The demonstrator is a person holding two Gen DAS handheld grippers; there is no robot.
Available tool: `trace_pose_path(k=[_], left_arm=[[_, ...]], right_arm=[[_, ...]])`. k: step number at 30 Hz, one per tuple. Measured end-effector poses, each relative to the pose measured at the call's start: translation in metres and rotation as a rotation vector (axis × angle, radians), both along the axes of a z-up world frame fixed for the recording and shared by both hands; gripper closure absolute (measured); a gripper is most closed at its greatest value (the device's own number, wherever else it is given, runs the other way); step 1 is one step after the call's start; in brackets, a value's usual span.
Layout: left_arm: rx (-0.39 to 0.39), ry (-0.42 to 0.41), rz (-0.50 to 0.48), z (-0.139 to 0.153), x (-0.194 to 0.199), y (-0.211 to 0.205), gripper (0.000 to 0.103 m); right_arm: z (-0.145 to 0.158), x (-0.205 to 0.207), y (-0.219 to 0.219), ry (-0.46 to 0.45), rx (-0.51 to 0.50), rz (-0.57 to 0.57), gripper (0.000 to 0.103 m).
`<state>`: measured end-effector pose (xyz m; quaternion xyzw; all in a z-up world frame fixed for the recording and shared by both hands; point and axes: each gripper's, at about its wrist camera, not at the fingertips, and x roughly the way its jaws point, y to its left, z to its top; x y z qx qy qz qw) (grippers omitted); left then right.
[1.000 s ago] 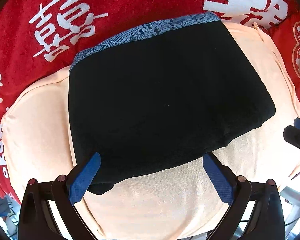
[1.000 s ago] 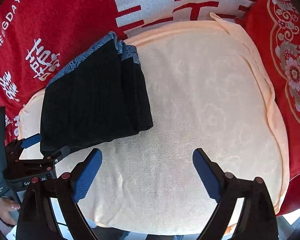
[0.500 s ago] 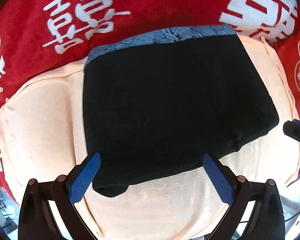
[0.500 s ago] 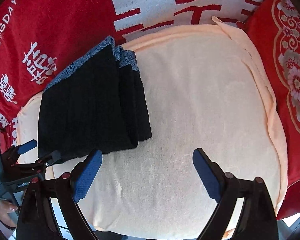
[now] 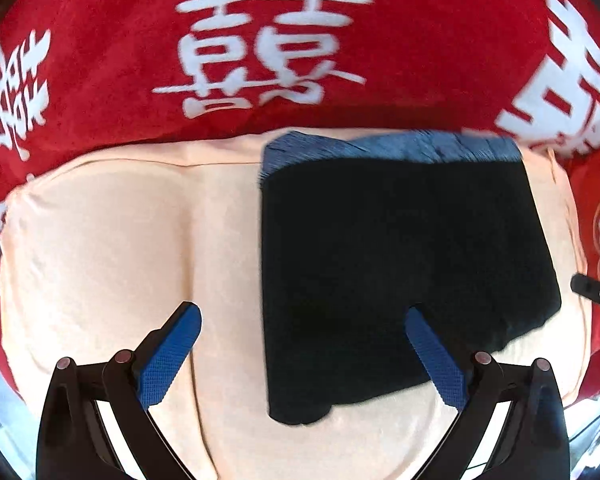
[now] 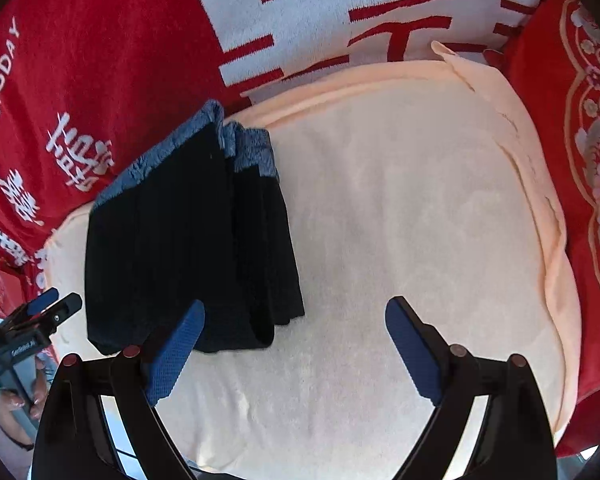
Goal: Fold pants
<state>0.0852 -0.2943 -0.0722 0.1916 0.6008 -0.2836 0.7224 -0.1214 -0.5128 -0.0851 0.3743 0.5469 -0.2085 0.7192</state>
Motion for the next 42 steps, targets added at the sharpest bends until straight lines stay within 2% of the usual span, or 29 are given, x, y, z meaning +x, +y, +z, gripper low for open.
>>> trace_pose_path(k=[5, 8, 12, 21, 28, 31, 34, 35, 37, 38, 39, 40, 42], left_arm=[[-0.020, 0.052, 0.040, -0.017, 0.021, 0.008, 0.000], [-0.044, 0.098, 0.032, -0.027, 0.029, 0.013, 0.000], [-0.048, 0.140, 0.027, -0.044, 0.039, 0.016, 0.000], [-0.156, 0.220, -0.014, -0.067, 0.057, 0.011, 0.000], [-0.241, 0.320, -0.021, -0.099, 0.068, -0.003, 0.000], [-0.263, 0.340, -0.004, -0.105, 0.067, -0.009, 0.000], [-0.269, 0.330, 0.030, -0.107, 0.065, -0.013, 0.000], [-0.271, 0.307, 0.030, -0.104, 0.062, -0.013, 0.008], [-0.304, 0.288, 0.006, -0.089, 0.052, -0.015, 0.029], [-0.297, 0.271, 0.004, -0.084, 0.049, -0.018, 0.029], [-0.292, 0.256, -0.006, -0.077, 0.045, -0.020, 0.036], [-0.285, 0.242, -0.011, -0.070, 0.041, -0.022, 0.037], [-0.289, 0.230, -0.014, -0.059, 0.036, -0.024, 0.037]], right_arm=[[-0.010, 0.011, -0.014, -0.044, 0.084, 0.022, 0.009], [-0.018, 0.021, -0.017, -0.085, 0.141, 0.068, 0.009], [-0.032, 0.035, -0.018, -0.096, 0.183, 0.130, 0.009], [-0.070, 0.053, -0.028, -0.149, 0.320, 0.194, 0.009], [-0.085, 0.066, -0.038, -0.272, 0.427, 0.188, 0.009], [-0.088, 0.074, -0.037, -0.305, 0.462, 0.193, 0.009], [-0.089, 0.088, -0.027, -0.273, 0.444, 0.221, 0.010], [-0.088, 0.092, -0.025, -0.258, 0.438, 0.214, 0.010], [-0.085, 0.093, -0.024, -0.217, 0.422, 0.205, 0.029], [-0.084, 0.088, -0.027, -0.218, 0.429, 0.205, 0.034], [-0.081, 0.085, -0.029, -0.228, 0.451, 0.193, 0.044], [-0.079, 0.082, -0.030, -0.242, 0.470, 0.184, 0.050], [-0.071, 0.079, -0.029, -0.269, 0.491, 0.188, 0.055]])
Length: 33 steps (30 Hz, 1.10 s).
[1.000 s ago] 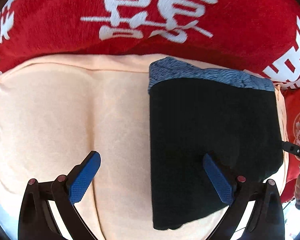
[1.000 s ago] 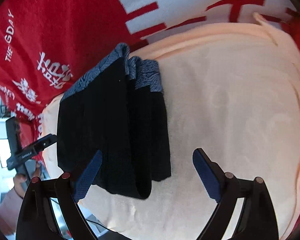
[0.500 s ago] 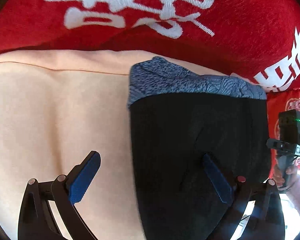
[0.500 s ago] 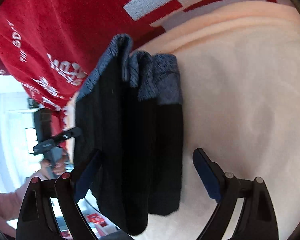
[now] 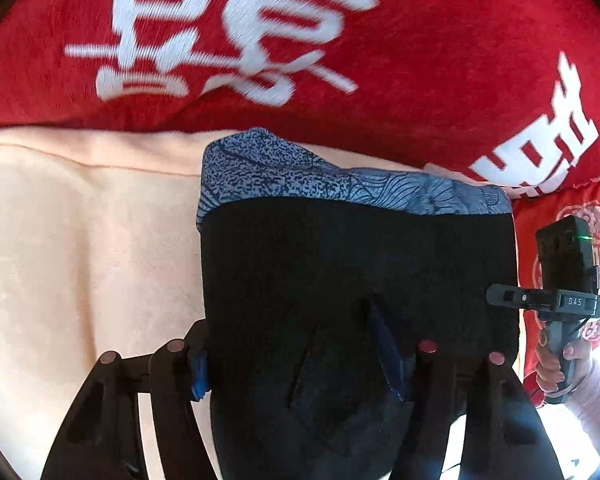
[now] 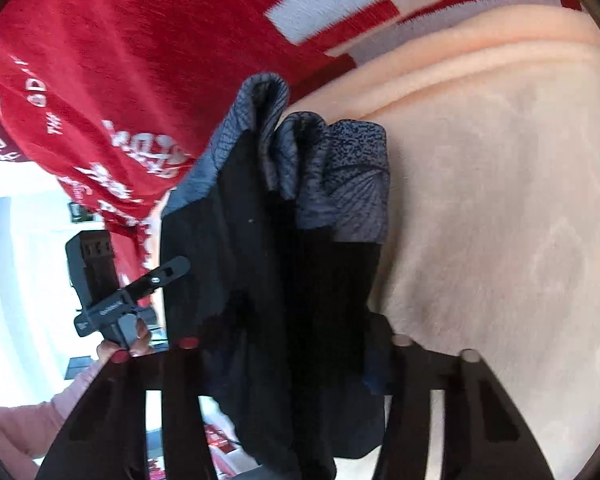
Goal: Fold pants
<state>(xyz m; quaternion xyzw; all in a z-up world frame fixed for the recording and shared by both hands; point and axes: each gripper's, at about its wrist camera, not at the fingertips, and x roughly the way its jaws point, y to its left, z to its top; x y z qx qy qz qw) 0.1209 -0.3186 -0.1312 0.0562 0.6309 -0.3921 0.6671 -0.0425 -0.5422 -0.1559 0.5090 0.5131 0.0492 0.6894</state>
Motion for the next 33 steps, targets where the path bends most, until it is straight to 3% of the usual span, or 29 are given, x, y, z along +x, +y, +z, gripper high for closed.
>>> trace_pose_path(k=[7, 15, 20, 23, 24, 25, 26, 29, 33], left_arm=[[-0.008, -0.065, 0.012, 0.050, -0.034, 0.008, 0.037], [0.031, -0.073, 0.069, 0.075, -0.083, 0.050, 0.037], [0.065, -0.065, 0.093, 0.056, -0.101, 0.079, 0.037], [0.181, -0.205, 0.076, 0.037, -0.112, 0.084, 0.036], [0.214, -0.243, 0.065, 0.032, -0.115, 0.085, 0.033], [0.242, -0.253, 0.054, 0.023, -0.116, 0.087, 0.024], [0.248, -0.254, 0.054, 0.017, -0.118, 0.087, 0.014], [0.240, -0.287, 0.051, 0.007, -0.118, 0.086, 0.001], [0.237, -0.268, 0.052, 0.005, -0.115, 0.083, 0.001]], right_arm=[[0.035, -0.014, 0.010, -0.050, 0.045, 0.041, 0.056], [0.055, -0.052, 0.041, -0.060, 0.120, 0.058, 0.056], [0.057, -0.067, 0.070, -0.049, 0.085, 0.087, 0.056], [0.041, -0.080, 0.078, -0.006, 0.048, 0.072, 0.055], [0.032, -0.082, 0.081, 0.024, 0.021, 0.069, 0.053], [0.027, -0.086, 0.080, 0.039, -0.005, 0.056, 0.052], [0.021, -0.088, 0.079, 0.044, -0.014, 0.029, 0.051], [0.013, -0.093, 0.075, 0.059, -0.032, -0.047, 0.045], [0.017, -0.092, 0.079, 0.102, -0.124, -0.049, 0.030]])
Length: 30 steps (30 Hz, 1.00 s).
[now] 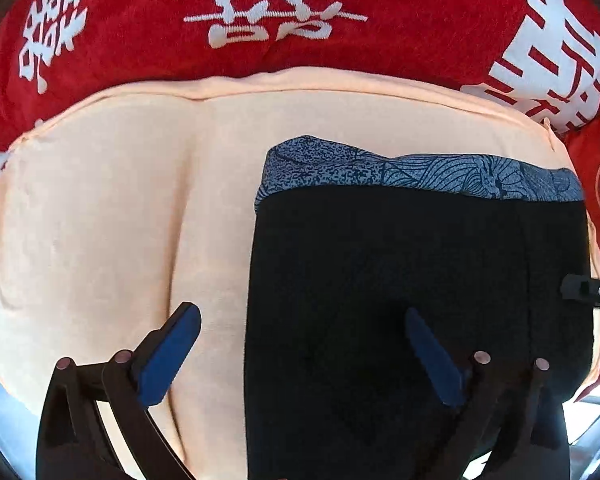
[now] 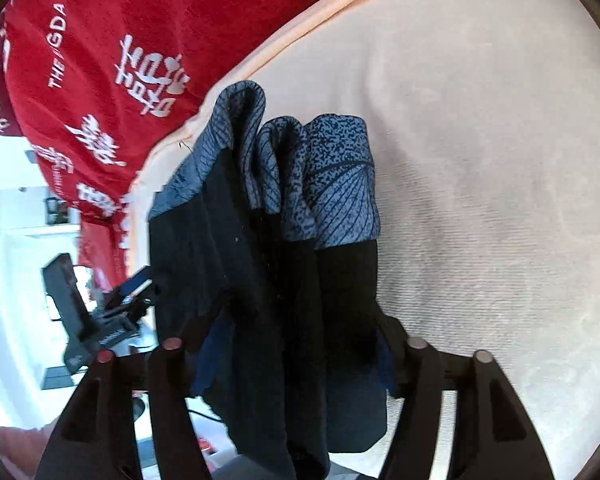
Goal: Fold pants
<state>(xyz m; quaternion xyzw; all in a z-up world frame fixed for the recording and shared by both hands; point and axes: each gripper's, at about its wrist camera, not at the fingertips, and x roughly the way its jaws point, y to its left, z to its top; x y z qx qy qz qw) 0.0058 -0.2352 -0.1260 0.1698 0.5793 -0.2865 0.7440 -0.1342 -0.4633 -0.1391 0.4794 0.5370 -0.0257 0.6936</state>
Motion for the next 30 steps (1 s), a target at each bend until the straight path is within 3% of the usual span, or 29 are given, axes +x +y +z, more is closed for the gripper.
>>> trace_pose_path(k=[1, 5, 8, 12, 19, 23, 30], left_arm=[[0.002, 0.008, 0.006, 0.001, 0.001, 0.000, 0.001], [0.045, -0.022, -0.001, 0.011, -0.008, 0.001, 0.001], [0.077, -0.045, -0.027, 0.020, -0.022, 0.002, 0.001], [0.085, -0.030, -0.063, 0.039, -0.046, 0.007, 0.001], [0.137, -0.020, -0.095, 0.073, -0.078, 0.017, 0.001], [0.153, 0.015, -0.076, 0.083, -0.084, 0.026, 0.001], [0.182, -0.001, -0.074, 0.095, -0.088, 0.031, 0.001]], right_arm=[[0.001, 0.000, 0.001, 0.018, -0.015, -0.010, 0.024], [0.013, -0.014, 0.006, 0.076, -0.107, -0.033, 0.019], [0.030, -0.022, 0.008, 0.175, -0.261, -0.062, 0.010], [0.062, -0.033, 0.026, 0.255, -0.450, -0.060, 0.009], [0.097, -0.053, 0.069, 0.345, -0.475, -0.046, 0.009], [0.112, -0.047, 0.098, 0.345, -0.482, -0.019, 0.009], [0.130, -0.041, 0.129, 0.344, -0.507, -0.006, 0.009]])
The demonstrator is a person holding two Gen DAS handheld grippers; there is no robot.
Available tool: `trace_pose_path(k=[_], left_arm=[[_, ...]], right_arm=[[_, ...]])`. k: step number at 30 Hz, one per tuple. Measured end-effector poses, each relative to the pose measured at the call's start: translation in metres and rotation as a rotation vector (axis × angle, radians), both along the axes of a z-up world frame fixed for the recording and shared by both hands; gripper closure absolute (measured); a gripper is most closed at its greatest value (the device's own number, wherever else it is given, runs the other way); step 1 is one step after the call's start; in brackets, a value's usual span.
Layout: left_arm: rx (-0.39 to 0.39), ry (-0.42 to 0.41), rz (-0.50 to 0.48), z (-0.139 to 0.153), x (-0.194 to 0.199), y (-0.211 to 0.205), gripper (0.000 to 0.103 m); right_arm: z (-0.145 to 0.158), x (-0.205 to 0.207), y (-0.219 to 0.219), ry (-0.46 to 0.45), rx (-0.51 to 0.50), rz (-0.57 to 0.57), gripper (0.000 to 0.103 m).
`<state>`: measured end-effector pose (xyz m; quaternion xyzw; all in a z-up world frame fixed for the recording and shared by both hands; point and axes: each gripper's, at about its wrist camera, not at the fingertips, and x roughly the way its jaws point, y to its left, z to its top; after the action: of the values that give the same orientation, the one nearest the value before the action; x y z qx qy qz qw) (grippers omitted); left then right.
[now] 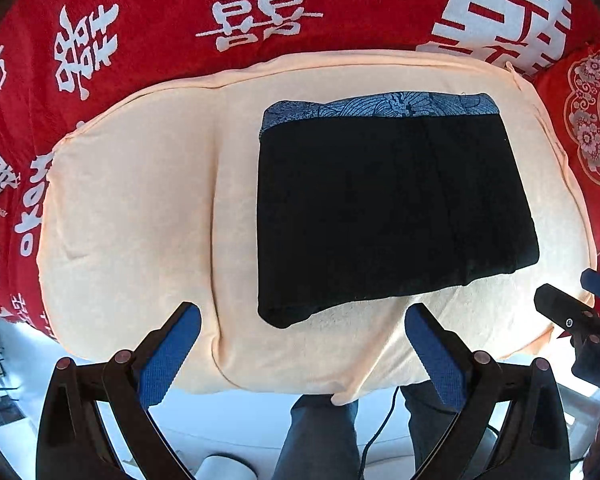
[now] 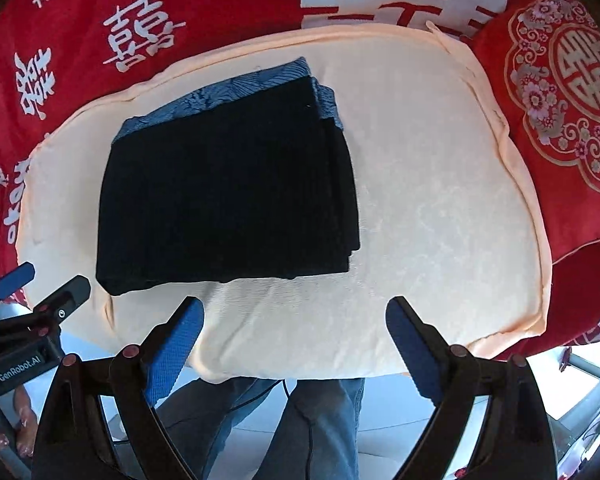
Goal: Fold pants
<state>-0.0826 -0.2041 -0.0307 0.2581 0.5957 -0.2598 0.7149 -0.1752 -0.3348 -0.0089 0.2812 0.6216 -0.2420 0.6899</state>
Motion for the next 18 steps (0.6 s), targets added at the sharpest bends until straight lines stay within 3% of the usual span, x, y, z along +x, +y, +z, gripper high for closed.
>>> trace_pose_path(k=[18], left_arm=[[0.031, -0.006, 0.013, 0.004, -0.003, 0.010, 0.001]], right_arm=[[0.012, 0.025, 0.008, 0.028, -0.014, 0.057, 0.009]])
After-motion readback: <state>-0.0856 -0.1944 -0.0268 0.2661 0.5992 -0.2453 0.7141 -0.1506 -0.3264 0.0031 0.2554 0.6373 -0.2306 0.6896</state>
